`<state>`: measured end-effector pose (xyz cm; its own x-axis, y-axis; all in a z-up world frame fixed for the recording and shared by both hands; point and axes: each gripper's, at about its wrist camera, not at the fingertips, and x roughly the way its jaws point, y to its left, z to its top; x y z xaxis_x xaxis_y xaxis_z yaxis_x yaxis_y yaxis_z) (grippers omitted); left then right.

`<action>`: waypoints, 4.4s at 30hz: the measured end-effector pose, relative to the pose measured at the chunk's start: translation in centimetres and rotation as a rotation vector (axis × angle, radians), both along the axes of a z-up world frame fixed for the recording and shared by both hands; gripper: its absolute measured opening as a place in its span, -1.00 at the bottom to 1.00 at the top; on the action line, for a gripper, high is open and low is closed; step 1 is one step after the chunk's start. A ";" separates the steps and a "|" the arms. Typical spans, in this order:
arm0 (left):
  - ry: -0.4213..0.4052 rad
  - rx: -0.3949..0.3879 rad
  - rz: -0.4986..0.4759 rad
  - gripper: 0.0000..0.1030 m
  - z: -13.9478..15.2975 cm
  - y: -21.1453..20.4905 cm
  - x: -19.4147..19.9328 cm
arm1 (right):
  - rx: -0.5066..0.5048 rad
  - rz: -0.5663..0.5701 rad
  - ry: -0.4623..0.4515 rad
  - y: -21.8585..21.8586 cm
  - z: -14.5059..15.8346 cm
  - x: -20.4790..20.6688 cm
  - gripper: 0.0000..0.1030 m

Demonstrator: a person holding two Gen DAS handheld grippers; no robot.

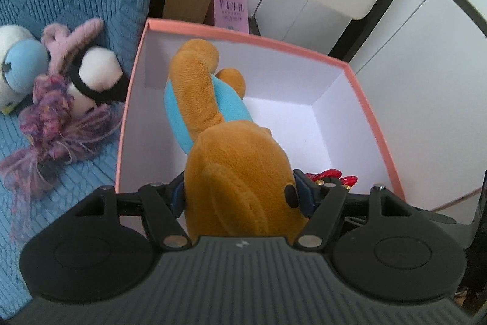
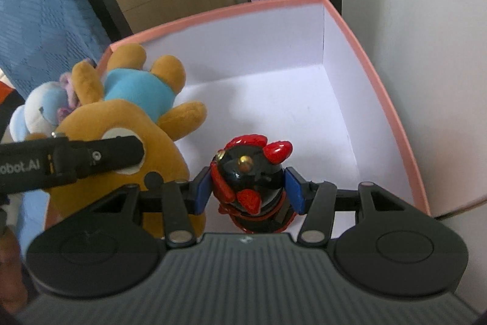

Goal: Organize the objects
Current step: 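Release the teddy bear into the pink box while the right tool releases the figurine, then withdraw both tools from the pink box back toward the chair, then grasp the white penguin plush with the left tool while the right tool grasps the purple ribbon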

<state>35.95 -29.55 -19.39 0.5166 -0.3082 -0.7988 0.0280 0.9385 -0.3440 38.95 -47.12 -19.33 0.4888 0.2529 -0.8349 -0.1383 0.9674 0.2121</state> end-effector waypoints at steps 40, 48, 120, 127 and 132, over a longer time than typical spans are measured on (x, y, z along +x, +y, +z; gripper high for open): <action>-0.324 -0.047 0.053 0.68 16.8 9.9 -17.0 | 0.062 0.019 -0.273 5.7 18.0 -16.0 0.05; -0.355 -0.054 0.071 0.68 17.9 13.7 -22.0 | 0.066 0.040 -0.298 8.8 19.2 -20.9 0.05; -0.274 0.248 0.267 0.44 -7.5 34.3 -2.5 | -0.072 0.182 -0.214 29.4 -2.1 -2.6 0.38; -0.261 0.290 0.258 0.06 -8.4 34.3 -1.6 | -0.119 0.153 -0.176 29.7 -4.2 -0.4 0.16; -0.267 0.310 0.252 -0.39 -8.4 34.2 -2.3 | -0.103 0.156 -0.159 29.7 -4.5 -0.4 -0.24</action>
